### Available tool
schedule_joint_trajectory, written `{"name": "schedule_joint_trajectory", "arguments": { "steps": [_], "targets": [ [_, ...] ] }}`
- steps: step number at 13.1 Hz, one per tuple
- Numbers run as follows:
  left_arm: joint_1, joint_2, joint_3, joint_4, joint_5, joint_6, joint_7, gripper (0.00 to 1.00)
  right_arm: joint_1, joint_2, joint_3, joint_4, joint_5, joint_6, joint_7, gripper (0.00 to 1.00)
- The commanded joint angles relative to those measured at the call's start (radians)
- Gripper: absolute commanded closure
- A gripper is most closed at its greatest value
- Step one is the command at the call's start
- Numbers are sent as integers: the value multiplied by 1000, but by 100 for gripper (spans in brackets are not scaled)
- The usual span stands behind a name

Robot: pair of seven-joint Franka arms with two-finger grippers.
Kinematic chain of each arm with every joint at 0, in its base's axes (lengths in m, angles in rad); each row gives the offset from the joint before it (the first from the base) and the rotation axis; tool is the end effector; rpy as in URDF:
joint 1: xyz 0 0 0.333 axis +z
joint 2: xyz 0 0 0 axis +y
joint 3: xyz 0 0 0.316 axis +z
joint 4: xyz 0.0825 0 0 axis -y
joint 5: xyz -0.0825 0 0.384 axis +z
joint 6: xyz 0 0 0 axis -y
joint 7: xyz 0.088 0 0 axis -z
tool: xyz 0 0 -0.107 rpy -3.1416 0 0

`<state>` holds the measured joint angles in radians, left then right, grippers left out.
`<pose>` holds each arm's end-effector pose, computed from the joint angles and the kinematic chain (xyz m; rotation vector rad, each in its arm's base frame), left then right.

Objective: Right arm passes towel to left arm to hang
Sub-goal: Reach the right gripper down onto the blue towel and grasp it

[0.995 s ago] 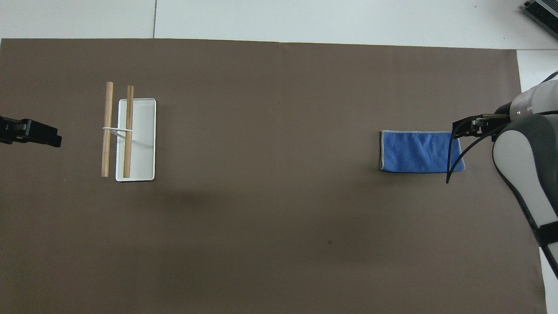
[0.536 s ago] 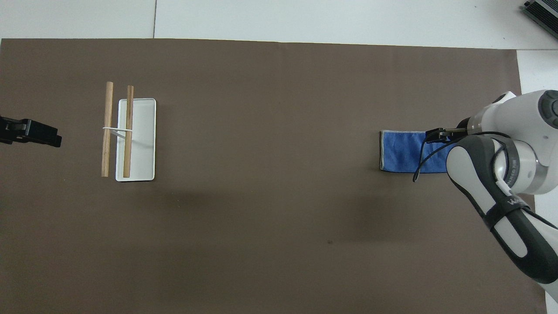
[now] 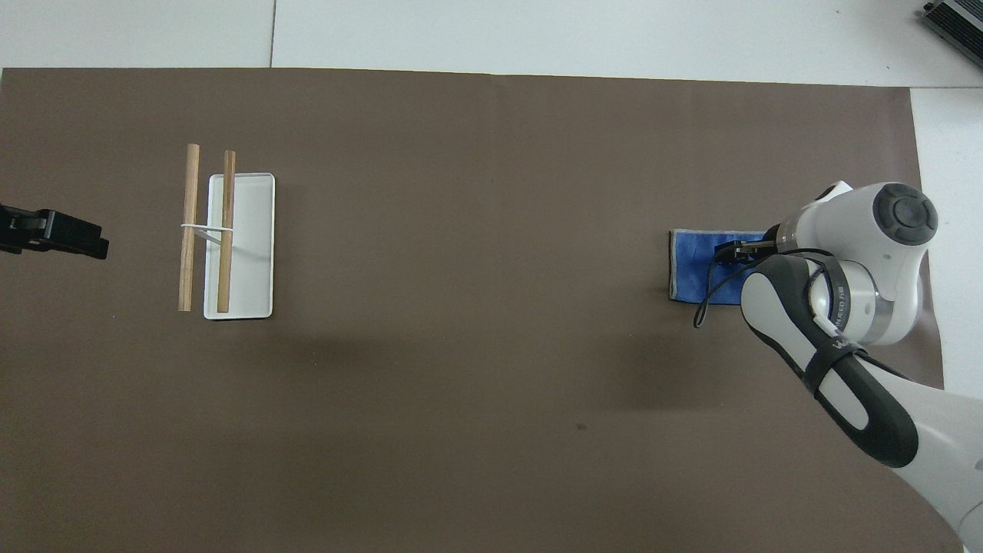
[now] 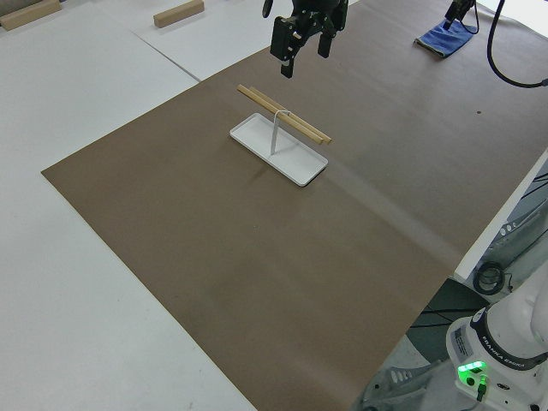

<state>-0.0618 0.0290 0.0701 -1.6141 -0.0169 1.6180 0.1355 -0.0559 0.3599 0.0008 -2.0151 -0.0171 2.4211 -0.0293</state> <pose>0.5659 0.0024 0.5919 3.1185 -0.1970 -0.0373 0.6062 -0.0335 0.2775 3.1275 -0.0207 0.0713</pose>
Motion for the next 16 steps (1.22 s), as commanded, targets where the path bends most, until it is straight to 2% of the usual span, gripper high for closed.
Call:
{"name": "schedule_joint_trajectory", "arguments": {
  "steps": [1, 4, 5, 8, 9, 11, 16],
  "targets": [
    [0, -29, 2, -35, -8, 16, -10, 0, 7, -4, 4, -8, 8, 15, 0, 0],
    [0, -29, 2, -35, -8, 17, -10, 0, 7, -6, 4, -8, 8, 15, -1, 0],
    [0, -29, 0, -35, -8, 16, -10, 0, 7, -4, 4, -8, 8, 15, -1, 3],
    [0, -29, 2, -35, -8, 16, -10, 0, 7, -7, 4, -8, 8, 16, -1, 81],
    [0, -29, 0, -35, -8, 16, -10, 0, 7, -12, 4, -7, 8, 16, 3, 93],
    [0, -29, 0, -35, -8, 17, -10, 0, 7, -21, 4, -2, 8, 16, 6, 99],
    [0, -29, 0, -35, -8, 17, -10, 0, 11, -105, 5, 6, 8, -3, 6, 100]
  ]
}}
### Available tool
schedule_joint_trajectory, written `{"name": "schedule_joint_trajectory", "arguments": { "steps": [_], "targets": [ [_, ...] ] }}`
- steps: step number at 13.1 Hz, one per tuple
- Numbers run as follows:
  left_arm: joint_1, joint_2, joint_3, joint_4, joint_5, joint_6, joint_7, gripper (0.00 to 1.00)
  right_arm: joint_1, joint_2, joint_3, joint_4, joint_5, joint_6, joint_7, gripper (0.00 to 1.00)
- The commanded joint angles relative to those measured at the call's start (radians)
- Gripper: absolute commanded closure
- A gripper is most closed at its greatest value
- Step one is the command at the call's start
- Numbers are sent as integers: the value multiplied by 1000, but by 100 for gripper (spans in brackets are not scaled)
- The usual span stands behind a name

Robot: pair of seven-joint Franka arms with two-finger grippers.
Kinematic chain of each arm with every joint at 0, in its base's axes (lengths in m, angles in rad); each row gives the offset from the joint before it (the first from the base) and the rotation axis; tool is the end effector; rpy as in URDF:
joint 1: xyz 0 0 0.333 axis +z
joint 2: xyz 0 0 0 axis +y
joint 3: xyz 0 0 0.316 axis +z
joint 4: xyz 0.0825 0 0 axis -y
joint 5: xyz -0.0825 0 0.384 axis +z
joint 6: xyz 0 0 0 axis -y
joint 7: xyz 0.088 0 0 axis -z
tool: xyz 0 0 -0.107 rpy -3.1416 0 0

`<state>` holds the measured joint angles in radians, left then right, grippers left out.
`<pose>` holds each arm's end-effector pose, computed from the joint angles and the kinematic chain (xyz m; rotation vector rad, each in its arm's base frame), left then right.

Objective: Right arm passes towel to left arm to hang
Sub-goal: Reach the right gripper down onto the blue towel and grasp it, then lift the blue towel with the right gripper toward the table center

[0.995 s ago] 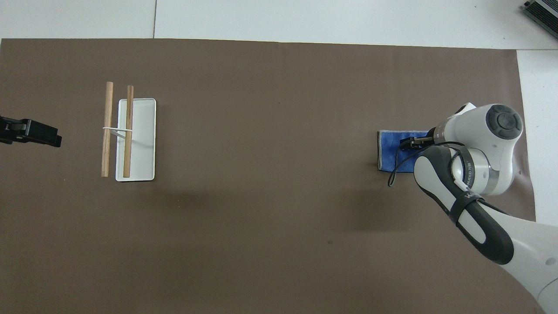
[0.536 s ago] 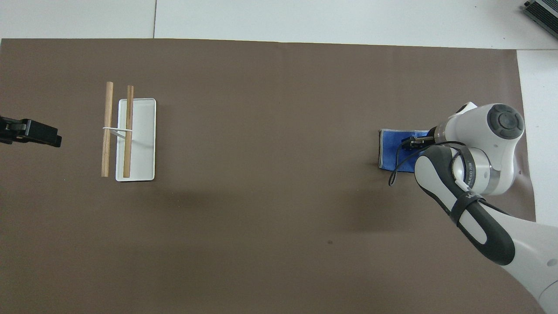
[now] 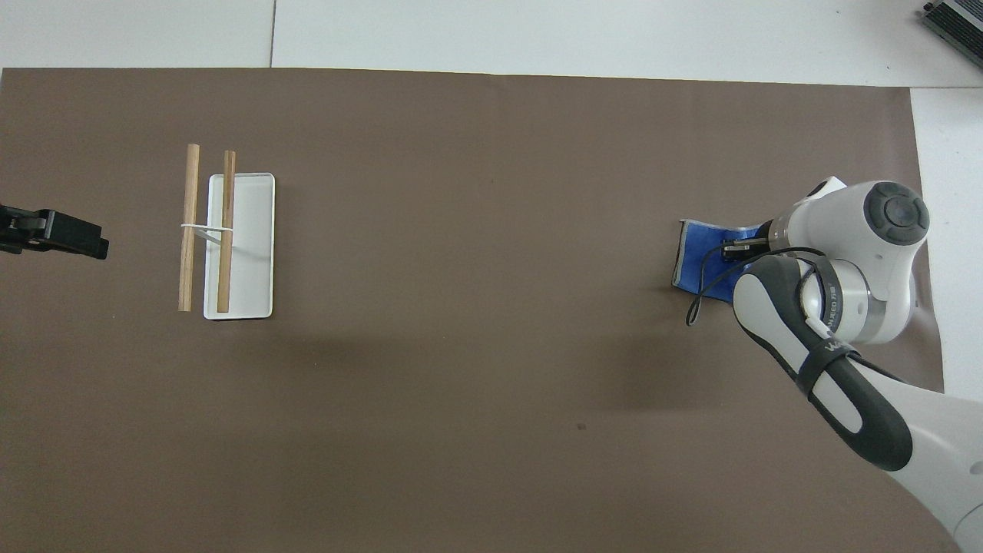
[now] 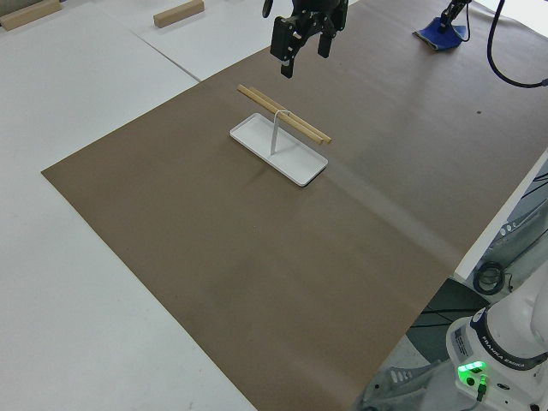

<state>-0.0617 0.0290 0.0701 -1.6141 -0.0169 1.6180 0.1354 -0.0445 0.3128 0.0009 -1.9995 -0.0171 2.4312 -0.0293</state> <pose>0.5659 0.0025 0.5919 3.1186 -0.1967 -0.0373 0.6141 -0.0269 0.3140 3.1202 -0.0032 0.1849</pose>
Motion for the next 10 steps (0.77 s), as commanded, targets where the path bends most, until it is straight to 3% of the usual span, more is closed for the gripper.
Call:
{"name": "schedule_joint_trajectory", "arguments": {
  "steps": [1, 4, 10],
  "targets": [
    [0, -29, 2, -35, -8, 16, -10, 0, 1, -85, 7, -12, 8, -36, 5, 100],
    [0, -29, 2, -35, -8, 16, -10, 0, 0, -158, 45, 16, 12, -113, 11, 100],
    [0, -29, 2, -35, -8, 16, -10, 0, 2, -222, 175, 82, 355, -182, 113, 100]
  ]
}}
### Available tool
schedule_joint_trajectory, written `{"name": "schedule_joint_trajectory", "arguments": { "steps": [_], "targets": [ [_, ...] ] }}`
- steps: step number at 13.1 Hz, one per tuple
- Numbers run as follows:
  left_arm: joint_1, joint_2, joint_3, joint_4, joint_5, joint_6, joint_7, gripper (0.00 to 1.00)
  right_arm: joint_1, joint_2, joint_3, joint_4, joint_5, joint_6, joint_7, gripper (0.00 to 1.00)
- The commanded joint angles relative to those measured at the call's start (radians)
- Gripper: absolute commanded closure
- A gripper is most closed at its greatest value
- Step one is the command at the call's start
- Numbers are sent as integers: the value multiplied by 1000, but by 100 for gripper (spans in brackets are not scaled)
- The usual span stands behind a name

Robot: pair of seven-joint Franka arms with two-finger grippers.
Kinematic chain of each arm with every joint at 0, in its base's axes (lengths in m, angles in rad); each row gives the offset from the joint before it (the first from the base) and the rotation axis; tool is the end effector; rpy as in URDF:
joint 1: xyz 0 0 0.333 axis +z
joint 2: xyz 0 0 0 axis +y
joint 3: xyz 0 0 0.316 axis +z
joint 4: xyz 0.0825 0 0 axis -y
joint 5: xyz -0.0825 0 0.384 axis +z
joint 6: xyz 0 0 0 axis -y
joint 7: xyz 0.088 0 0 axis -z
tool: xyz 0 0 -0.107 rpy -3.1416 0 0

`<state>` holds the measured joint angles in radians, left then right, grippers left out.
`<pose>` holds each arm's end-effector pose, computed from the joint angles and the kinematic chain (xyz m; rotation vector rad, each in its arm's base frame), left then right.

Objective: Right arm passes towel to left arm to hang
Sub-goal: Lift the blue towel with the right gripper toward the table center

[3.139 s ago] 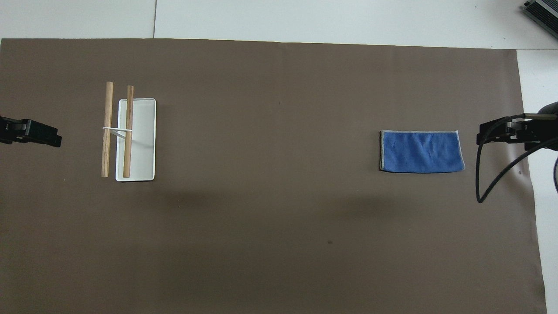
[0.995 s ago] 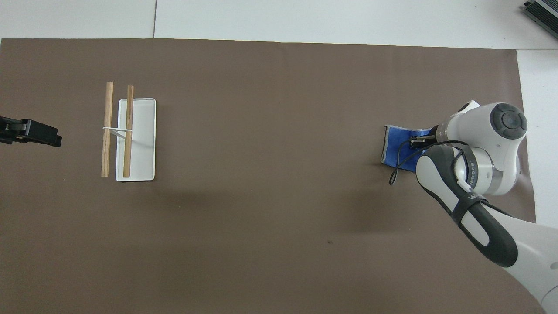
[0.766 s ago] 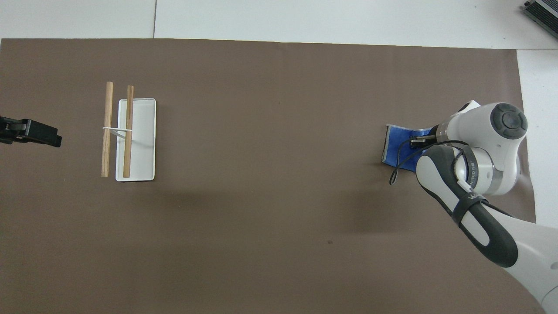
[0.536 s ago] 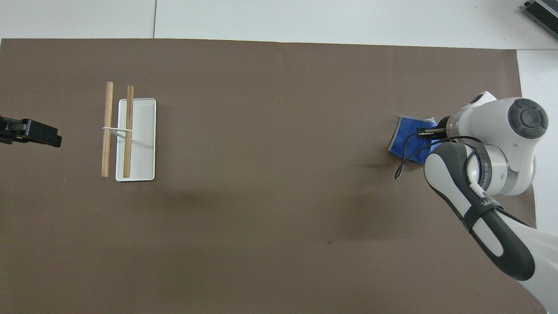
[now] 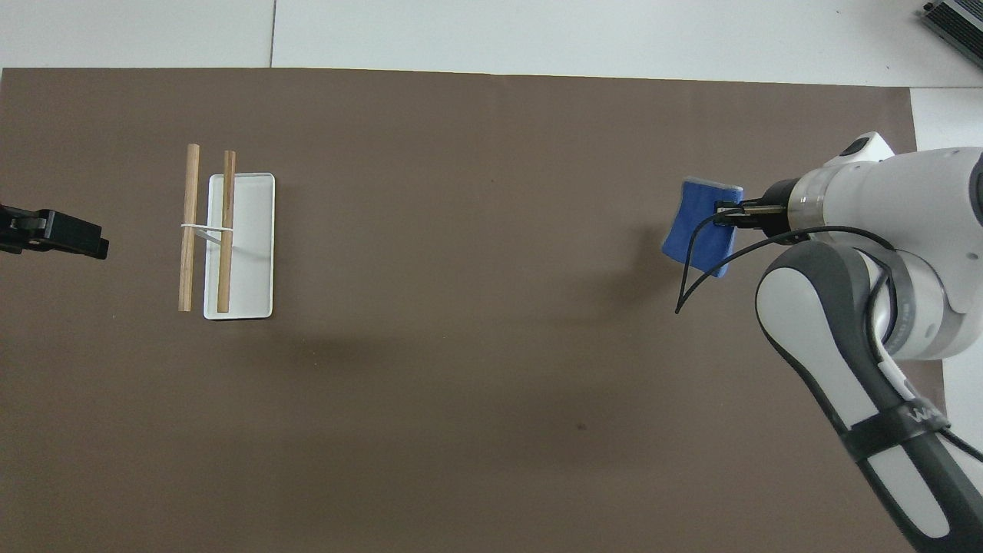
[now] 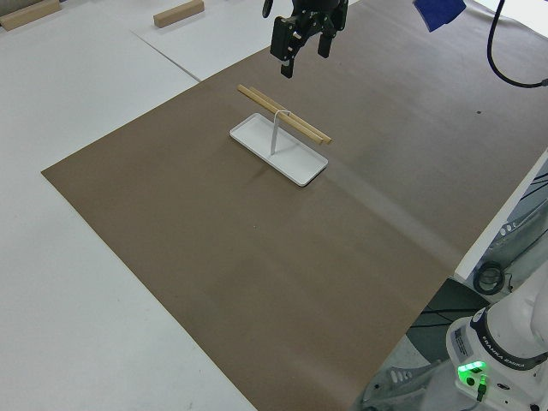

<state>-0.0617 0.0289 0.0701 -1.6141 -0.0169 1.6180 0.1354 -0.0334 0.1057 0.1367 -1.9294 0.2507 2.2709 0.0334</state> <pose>0.5658 0.0025 0.5920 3.1186 -0.1967 -0.0372 0.6028 0.0665 0.4582 -2.8833 0.1037 -0.3182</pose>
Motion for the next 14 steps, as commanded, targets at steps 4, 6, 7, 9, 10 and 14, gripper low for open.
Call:
{"name": "schedule_joint_trajectory", "arguments": {
  "steps": [4, 6, 7, 9, 10, 14],
  "targets": [
    [0, -29, 2, -35, -8, 16, -10, 0, -10, -17, 133, 91, 291, -37, 221, 100],
    [0, -29, 2, -35, -8, 16, -10, 0, -10, -17, 170, 99, 387, -31, 270, 100],
    [0, -29, 2, -35, -8, 16, -10, 0, -10, -18, 184, 99, 445, -28, 272, 100],
    [0, -29, 2, -35, -8, 17, -10, 0, -10, -18, 207, 101, 562, -14, 275, 100],
    [0, -29, 2, -35, -8, 17, -10, 0, -10, -18, 213, 101, 606, 1, 276, 100],
    [0, -29, 2, -35, -8, 16, -13, 0, 81, -17, 235, 95, 786, 178, 313, 100]
  ]
}}
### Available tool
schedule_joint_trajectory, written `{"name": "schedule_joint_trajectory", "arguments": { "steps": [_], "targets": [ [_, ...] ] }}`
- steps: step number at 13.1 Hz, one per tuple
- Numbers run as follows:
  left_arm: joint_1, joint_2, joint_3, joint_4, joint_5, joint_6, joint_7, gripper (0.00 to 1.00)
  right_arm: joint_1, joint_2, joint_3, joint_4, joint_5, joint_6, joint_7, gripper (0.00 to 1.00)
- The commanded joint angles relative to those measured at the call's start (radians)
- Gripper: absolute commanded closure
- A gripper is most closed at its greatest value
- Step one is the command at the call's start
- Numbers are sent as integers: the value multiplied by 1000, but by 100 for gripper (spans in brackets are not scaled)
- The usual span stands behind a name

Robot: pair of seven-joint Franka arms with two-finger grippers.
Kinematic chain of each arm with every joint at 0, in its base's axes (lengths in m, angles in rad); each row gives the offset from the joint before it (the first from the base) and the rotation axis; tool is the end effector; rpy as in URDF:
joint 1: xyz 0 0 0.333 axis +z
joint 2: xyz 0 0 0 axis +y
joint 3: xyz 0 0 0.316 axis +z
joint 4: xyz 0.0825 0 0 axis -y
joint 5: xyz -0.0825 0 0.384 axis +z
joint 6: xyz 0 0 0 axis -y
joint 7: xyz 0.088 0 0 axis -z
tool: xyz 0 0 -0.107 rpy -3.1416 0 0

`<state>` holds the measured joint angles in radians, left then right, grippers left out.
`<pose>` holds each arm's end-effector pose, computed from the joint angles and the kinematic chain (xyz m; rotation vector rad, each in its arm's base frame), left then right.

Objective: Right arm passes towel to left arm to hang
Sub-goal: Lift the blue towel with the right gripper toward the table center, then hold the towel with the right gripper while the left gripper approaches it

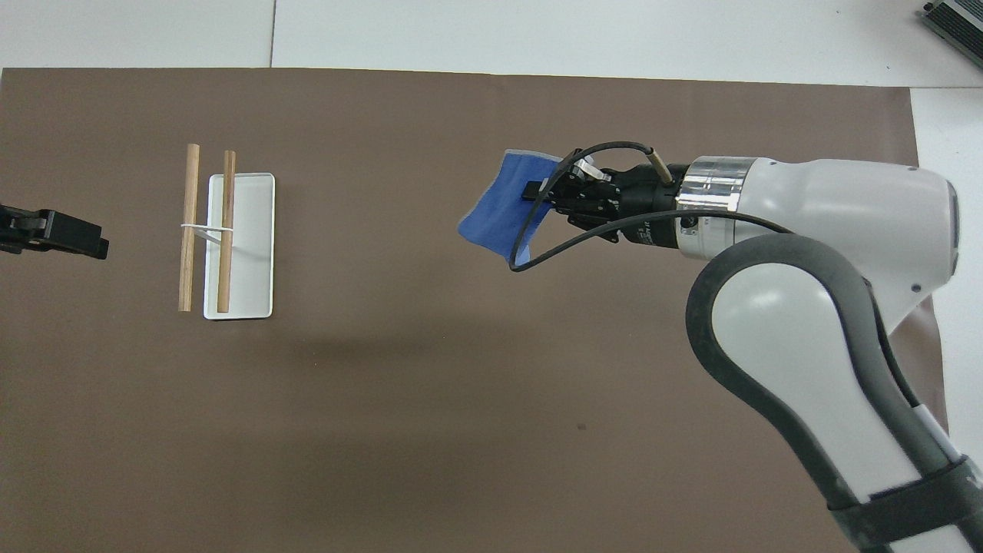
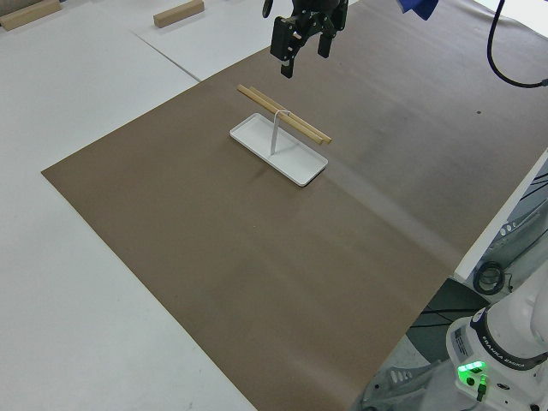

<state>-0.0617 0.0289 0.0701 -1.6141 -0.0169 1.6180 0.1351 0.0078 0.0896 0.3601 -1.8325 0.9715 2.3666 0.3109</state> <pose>0.5658 0.0025 0.5920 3.1186 -0.1963 -0.0372 0.5827 0.2275 0.5356 -2.1349 0.5727 -0.1172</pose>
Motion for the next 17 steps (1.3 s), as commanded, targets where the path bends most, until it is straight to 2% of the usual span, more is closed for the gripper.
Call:
{"name": "schedule_joint_trajectory", "arguments": {
  "steps": [1, 3, 9, 11, 13, 17],
  "targets": [
    [-7, -29, -1, -35, -8, 16, -14, 0, 63, -1, 11, -7, 102, 126, 46, 100],
    [-23, -30, -9, -35, -8, 17, -9, 0, 87, -1, 11, -8, 147, 148, 54, 100],
    [-73, -67, -19, -55, -21, 8, -11, 0, 106, -7, 13, -11, 147, 122, 80, 100],
    [-78, -69, -16, -55, -93, 17, -52, 0, 107, -10, 11, -11, 147, 115, 86, 100],
    [-79, -69, -18, -59, -155, 63, -298, 0, 106, -11, 11, -11, 147, 114, 91, 100],
    [-121, -98, -21, -171, -207, 307, -633, 0, 106, -14, 11, -11, 145, 112, 97, 100]
  ]
}}
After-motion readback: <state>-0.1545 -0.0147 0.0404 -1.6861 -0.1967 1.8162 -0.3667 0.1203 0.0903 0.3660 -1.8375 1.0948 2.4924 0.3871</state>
